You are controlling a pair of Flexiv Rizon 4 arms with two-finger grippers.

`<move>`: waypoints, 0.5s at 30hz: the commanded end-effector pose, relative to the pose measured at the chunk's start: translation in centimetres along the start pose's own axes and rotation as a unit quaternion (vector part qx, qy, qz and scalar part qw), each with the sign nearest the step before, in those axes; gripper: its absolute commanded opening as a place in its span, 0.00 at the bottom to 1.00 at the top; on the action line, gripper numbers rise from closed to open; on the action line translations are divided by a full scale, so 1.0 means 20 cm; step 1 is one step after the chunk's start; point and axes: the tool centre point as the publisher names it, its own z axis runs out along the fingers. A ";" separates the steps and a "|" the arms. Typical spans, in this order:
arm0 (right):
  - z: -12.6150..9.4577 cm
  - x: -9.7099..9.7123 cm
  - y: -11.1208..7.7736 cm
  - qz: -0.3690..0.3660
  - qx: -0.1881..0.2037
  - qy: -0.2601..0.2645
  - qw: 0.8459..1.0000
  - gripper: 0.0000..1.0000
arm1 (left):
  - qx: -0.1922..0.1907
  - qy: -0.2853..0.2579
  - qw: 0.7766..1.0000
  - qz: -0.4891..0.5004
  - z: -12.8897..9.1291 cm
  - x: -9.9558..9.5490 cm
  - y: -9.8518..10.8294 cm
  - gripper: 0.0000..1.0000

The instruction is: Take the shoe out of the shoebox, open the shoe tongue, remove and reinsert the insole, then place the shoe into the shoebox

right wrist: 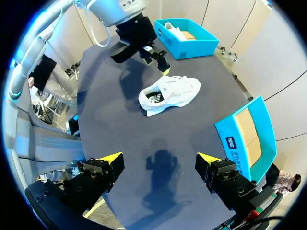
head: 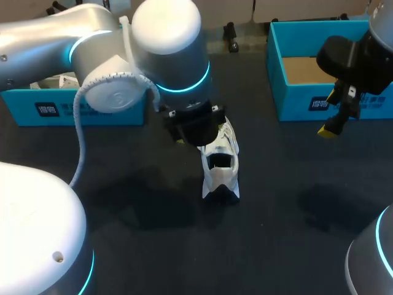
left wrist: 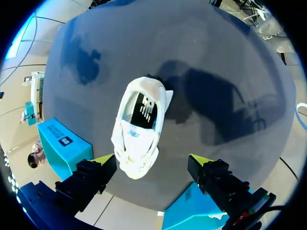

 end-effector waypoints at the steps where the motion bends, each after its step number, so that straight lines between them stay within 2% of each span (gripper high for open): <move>1: 0.00 0.00 0.01 0.001 0.002 0.001 1.000 1.00 | 0.000 0.000 1.000 0.001 0.00 0.00 0.00 1.00; 6: 0.00 0.00 0.01 0.001 0.002 0.001 1.000 1.00 | 0.000 0.000 1.000 0.001 0.00 0.00 0.00 1.00; 9: 0.00 0.00 0.01 0.001 0.002 0.001 1.000 1.00 | -0.016 0.016 0.997 -0.072 0.00 -0.02 0.00 1.00; 13: 0.00 0.00 0.01 0.001 0.002 0.001 1.000 1.00 | -0.017 0.072 0.983 -0.169 0.01 -0.05 0.01 1.00; 14: 0.00 0.00 0.01 0.001 0.002 0.001 1.000 1.00 | -0.016 0.059 0.981 -0.183 0.01 -0.05 0.01 1.00; 15: 0.00 0.00 0.01 0.001 0.002 0.001 1.000 1.00 | -0.013 0.071 0.976 -0.204 0.00 -0.04 0.02 1.00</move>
